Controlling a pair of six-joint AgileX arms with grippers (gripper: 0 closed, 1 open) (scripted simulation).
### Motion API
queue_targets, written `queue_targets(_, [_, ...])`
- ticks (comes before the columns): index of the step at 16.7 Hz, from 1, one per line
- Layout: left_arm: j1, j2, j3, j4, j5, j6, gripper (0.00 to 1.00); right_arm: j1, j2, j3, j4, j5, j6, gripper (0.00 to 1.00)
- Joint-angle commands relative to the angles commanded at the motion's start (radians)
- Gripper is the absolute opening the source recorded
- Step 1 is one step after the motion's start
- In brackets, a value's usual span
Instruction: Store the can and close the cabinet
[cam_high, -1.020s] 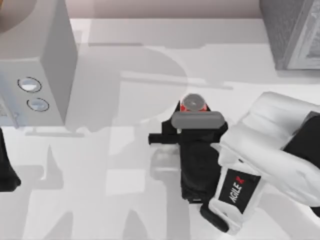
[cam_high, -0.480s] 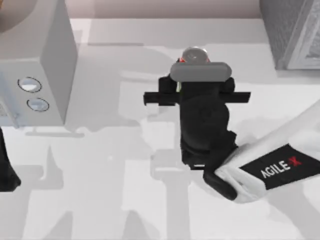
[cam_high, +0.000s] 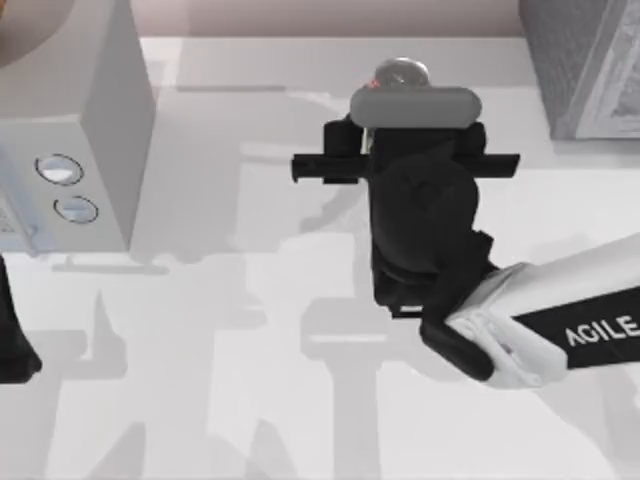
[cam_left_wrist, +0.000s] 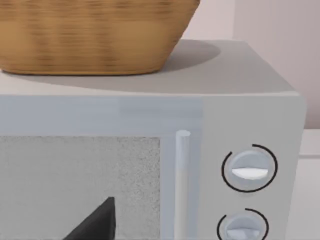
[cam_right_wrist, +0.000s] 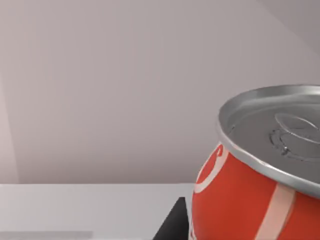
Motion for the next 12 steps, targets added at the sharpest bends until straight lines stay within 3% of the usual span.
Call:
queue_targets(5, [0.0,0.0,0.0,0.0,0.0,0.0,1.0,-0.094,-0.105,-0.072,-0.079,-0.102,-0.011,0.0])
queue_targets(12, [0.0,0.0,0.0,0.0,0.0,0.0,1.0,-0.419,-0.679,-0.315,-0.362,-0.499,-0.034,0.0])
